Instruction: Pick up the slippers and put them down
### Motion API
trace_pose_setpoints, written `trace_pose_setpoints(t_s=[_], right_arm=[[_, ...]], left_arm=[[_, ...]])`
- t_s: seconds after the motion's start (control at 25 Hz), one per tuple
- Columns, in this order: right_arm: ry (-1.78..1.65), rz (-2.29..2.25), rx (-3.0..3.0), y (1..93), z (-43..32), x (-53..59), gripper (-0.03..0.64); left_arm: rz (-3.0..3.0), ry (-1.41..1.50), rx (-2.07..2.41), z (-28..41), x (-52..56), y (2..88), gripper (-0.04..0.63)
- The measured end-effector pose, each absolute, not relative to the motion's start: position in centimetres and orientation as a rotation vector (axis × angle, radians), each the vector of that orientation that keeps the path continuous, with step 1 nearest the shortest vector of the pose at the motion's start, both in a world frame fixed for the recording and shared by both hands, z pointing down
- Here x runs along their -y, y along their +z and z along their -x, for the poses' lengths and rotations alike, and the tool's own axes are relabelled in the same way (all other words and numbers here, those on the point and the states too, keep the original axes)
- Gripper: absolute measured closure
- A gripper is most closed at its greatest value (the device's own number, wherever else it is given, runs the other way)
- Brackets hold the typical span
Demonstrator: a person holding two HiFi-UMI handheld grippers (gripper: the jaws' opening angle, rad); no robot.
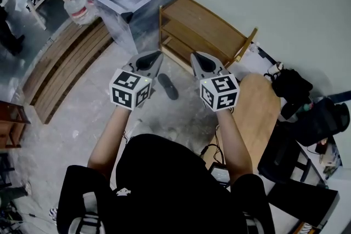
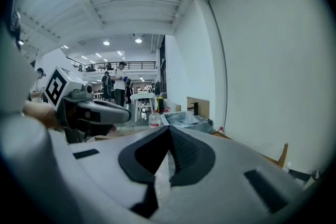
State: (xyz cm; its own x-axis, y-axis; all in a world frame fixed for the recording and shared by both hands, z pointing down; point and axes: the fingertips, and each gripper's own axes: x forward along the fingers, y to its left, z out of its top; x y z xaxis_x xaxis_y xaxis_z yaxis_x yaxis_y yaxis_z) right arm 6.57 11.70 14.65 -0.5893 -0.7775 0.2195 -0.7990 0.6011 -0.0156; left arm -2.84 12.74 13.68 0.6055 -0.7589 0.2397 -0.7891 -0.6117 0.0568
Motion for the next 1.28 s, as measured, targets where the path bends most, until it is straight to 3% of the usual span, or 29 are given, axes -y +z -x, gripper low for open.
trace_pose_setpoints(t_s=[1.28], right_arm=[[0.070, -1.503, 2.643, 7.7, 4.5, -11.6, 0.617]], left_arm=[[-2.839, 0.186, 1.167, 11.5, -11.3, 7.9, 0.583]])
